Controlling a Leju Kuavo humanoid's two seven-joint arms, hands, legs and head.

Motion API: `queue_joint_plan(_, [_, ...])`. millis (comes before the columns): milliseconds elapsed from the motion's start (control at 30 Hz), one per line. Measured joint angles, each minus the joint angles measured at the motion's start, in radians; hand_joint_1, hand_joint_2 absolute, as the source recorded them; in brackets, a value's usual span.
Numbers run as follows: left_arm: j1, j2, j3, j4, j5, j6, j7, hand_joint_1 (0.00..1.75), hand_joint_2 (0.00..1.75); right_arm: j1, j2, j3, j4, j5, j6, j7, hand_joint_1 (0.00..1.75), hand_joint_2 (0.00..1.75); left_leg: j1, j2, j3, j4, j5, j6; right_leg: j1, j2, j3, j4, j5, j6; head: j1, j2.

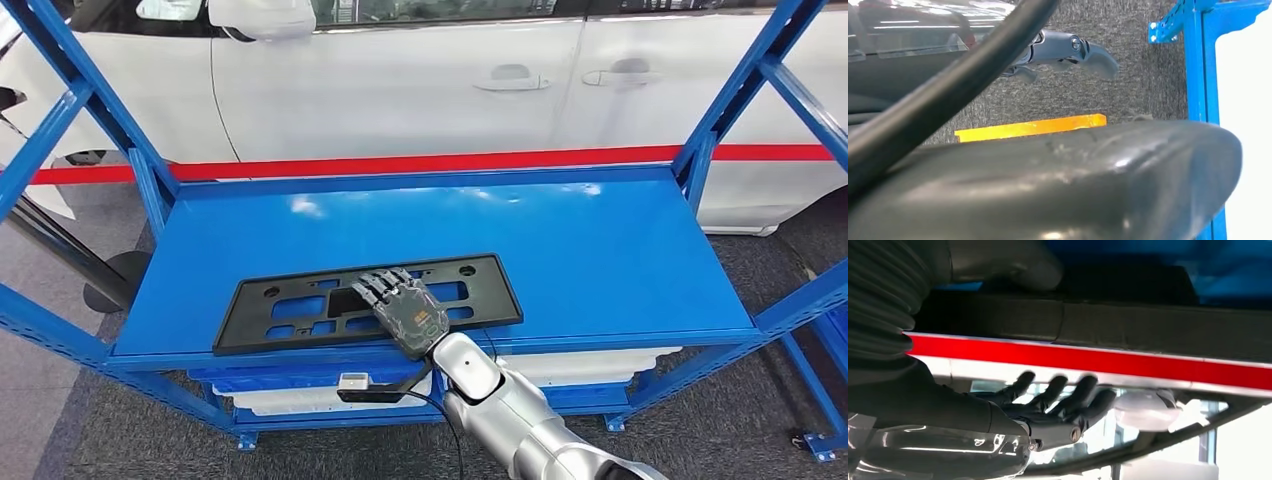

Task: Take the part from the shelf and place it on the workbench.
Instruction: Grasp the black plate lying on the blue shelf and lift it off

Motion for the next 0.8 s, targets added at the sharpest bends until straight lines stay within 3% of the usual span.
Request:
queue_joint_plan(33, [0.000,0.000,0.000,0.000,-0.001,-0.001,0.000,0.00,0.00,-0.006,0.002,0.001,0.014,-0.011,0.003,0.002,1.75,1.75,0.002,0.000,-0.019,0.036,-0.006,-0.004,0.000,0.000,0.000,0.002,-0.001,0.000,0.000,0.000])
queue_joint_plan(67, [0.000,0.000,0.000,0.000,-0.001,-0.002,0.000,0.00,0.00,-0.012,0.003,0.002,0.024,-0.021,0.005,0.002,1.75,1.75,0.004,0.000,-0.022,0.037,0.007,-0.008,-0.001,0.000,0.000,0.004,-0.002,0.001,0.000,0.000])
queue_joint_plan(100, [0.000,0.000,0.000,0.000,-0.002,-0.002,0.000,0.00,0.00,-0.018,0.005,0.002,0.033,-0.027,0.005,0.002,1.75,1.75,0.007,0.001,-0.006,0.000,0.037,-0.011,-0.002,0.000,0.000,0.007,-0.005,0.004,0.000,0.000])
queue_joint_plan(167, [-0.001,0.000,0.000,0.000,-0.002,-0.002,0.000,0.00,0.00,-0.030,0.007,0.003,0.045,-0.035,0.006,0.002,1.75,1.75,0.012,0.000,0.053,-0.127,0.099,-0.014,-0.002,0.002,-0.001,0.018,-0.013,0.012,0.000,0.000])
queue_joint_plan(233, [-0.003,-0.001,0.000,0.000,-0.003,-0.001,0.002,0.00,0.00,-0.041,0.008,0.003,0.054,-0.042,0.006,0.003,1.75,1.75,0.010,-0.003,0.086,-0.199,0.119,-0.004,0.001,0.005,-0.005,0.029,-0.018,0.023,0.000,0.000])
queue_joint_plan(367, [-0.003,-0.002,0.000,0.000,-0.004,0.001,0.006,0.00,0.00,-0.052,0.007,0.003,0.066,-0.060,0.008,0.005,1.75,1.75,0.009,-0.004,0.087,-0.210,0.123,0.027,0.000,0.007,-0.013,0.040,-0.025,0.042,0.000,0.000])
queue_joint_plan(433, [-0.004,-0.003,0.000,0.000,-0.007,0.001,0.008,0.00,0.00,-0.055,0.005,0.003,0.070,-0.067,0.009,0.005,1.75,1.75,0.010,-0.001,0.086,-0.214,0.127,0.039,-0.003,0.006,-0.047,0.112,-0.070,0.050,0.000,0.000])
queue_joint_plan(500, [-0.005,-0.003,0.000,0.000,-0.010,0.001,0.010,0.00,0.00,-0.055,0.003,0.004,0.075,-0.070,0.012,0.008,1.75,1.75,0.008,0.000,0.084,-0.214,0.126,0.045,-0.003,0.005,-0.113,0.246,-0.131,0.055,0.000,0.000])
queue_joint_plan(533, [-0.005,-0.003,0.000,0.000,-0.011,0.001,0.011,0.00,0.00,-0.055,0.002,0.004,0.078,-0.071,0.016,0.008,1.75,1.75,0.007,0.000,0.084,-0.214,0.126,0.046,-0.003,0.005,-0.139,0.295,-0.144,0.055,0.000,0.000])
queue_joint_plan(567, [-0.005,-0.003,0.001,0.000,-0.012,0.001,0.013,0.00,0.00,-0.056,0.001,0.005,0.080,-0.074,0.022,0.008,1.75,1.75,0.007,0.000,0.085,-0.214,0.125,0.046,-0.003,0.005,-0.148,0.312,-0.139,0.054,0.000,0.000])
queue_joint_plan(600, [-0.005,-0.003,0.001,0.000,-0.012,0.001,0.015,0.00,0.00,-0.057,0.000,0.005,0.081,-0.082,0.029,0.005,1.75,1.75,0.006,-0.001,0.088,-0.214,0.125,0.046,-0.002,0.006,-0.136,0.284,-0.113,0.051,0.000,0.000])
queue_joint_plan(700, [-0.005,-0.010,0.004,0.000,-0.003,0.010,0.020,0.00,0.00,-0.063,0.001,0.004,0.072,-0.178,0.064,-0.065,1.75,1.75,0.003,-0.002,0.097,-0.214,0.121,0.040,0.007,0.004,-0.037,0.084,-0.023,0.028,0.000,0.000])
queue_joint_plan(733, [-0.004,-0.013,0.007,0.000,0.003,0.015,0.021,0.00,0.00,-0.062,0.002,0.000,0.057,-0.255,0.089,-0.121,1.75,1.75,0.003,-0.002,0.098,-0.214,0.119,0.036,0.011,0.004,-0.016,0.044,-0.014,0.022,0.000,0.000])
queue_joint_plan(800, [0.000,-0.019,0.020,0.000,0.016,0.030,0.022,0.00,0.00,-0.044,0.003,-0.013,-0.019,-0.504,0.178,-0.259,1.75,1.75,0.006,0.003,0.105,-0.218,0.114,0.022,0.019,0.006,-0.004,0.022,-0.015,0.015,0.000,0.000])
